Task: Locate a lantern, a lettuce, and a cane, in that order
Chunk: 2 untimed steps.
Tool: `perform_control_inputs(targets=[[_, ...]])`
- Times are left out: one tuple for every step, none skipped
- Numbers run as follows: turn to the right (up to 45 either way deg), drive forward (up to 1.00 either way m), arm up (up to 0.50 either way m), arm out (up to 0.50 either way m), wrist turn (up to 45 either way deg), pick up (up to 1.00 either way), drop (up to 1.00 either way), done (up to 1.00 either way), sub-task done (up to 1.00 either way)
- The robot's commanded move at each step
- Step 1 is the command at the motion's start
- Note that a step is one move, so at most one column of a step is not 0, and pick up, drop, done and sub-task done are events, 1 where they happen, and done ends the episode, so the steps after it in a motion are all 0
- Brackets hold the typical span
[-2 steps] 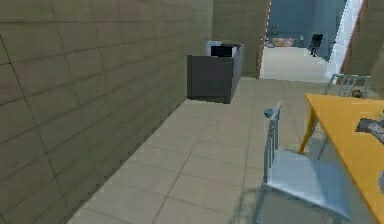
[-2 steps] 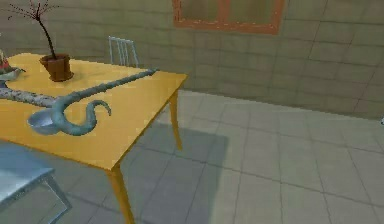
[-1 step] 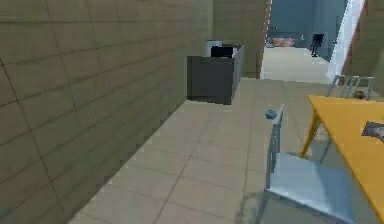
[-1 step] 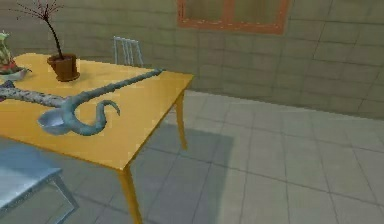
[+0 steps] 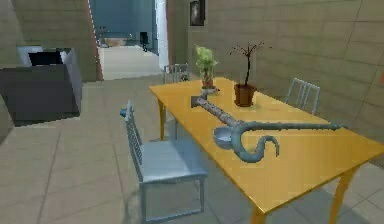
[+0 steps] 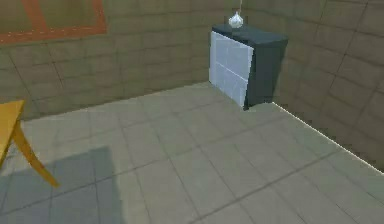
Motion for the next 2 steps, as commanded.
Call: perform_control_inputs(targets=[[33.0, 0.00, 0.00, 0.00, 0.0, 0.00, 0.00, 0.00, 0.00], [0.0, 0.00, 0.00, 0.00, 0.0, 0.00, 0.00, 1.00, 0.00]])
